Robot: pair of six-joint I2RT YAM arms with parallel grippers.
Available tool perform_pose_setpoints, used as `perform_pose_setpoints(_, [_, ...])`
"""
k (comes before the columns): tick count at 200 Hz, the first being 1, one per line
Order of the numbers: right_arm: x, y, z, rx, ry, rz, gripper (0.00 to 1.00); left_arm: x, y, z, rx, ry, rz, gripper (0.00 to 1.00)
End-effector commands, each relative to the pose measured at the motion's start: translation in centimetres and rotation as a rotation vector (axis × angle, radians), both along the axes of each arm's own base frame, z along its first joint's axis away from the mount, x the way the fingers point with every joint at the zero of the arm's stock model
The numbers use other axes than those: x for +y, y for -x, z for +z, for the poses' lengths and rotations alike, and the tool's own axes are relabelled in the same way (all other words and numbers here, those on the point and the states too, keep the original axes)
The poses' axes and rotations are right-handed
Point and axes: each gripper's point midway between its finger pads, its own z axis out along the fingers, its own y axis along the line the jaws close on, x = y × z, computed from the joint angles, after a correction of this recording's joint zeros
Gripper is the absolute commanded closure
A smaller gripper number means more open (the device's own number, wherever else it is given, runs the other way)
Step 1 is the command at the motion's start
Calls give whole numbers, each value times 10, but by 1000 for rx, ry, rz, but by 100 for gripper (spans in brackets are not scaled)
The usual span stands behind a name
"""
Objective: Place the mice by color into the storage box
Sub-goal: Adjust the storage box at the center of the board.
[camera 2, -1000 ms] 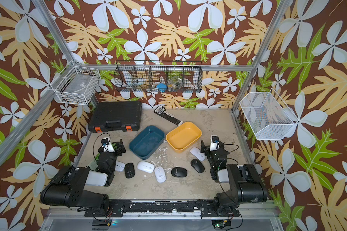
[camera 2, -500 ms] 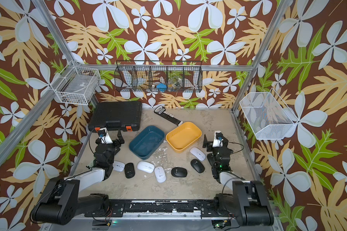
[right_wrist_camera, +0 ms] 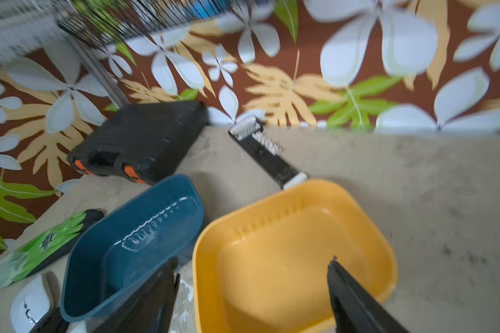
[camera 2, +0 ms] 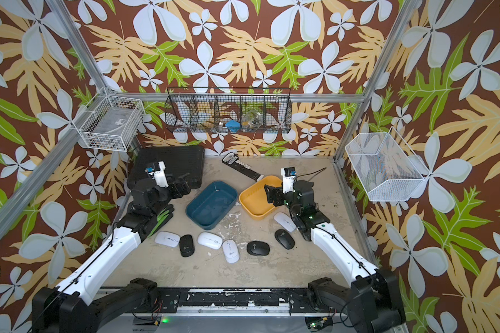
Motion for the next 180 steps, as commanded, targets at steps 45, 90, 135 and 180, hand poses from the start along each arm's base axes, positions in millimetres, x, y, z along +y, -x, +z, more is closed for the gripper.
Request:
perform_pose_setpoints(45, [-3,21,-77,394,-58,-107,32,-78,55,-47,256,1,-309,0])
perform_pose_setpoints(90, [-9,18,-100,456,-50,-163,36,-83,67,-72,311,-10,-334,0])
perform_pose_setpoints(135, [-12,12,-119,491,-26,-201,41,-86,68,-69,311,0,-356,0])
perform_pose_setpoints(180, [-14,5,-130,520,40,-199,49,-88,66,-69,313,-4,-364,0])
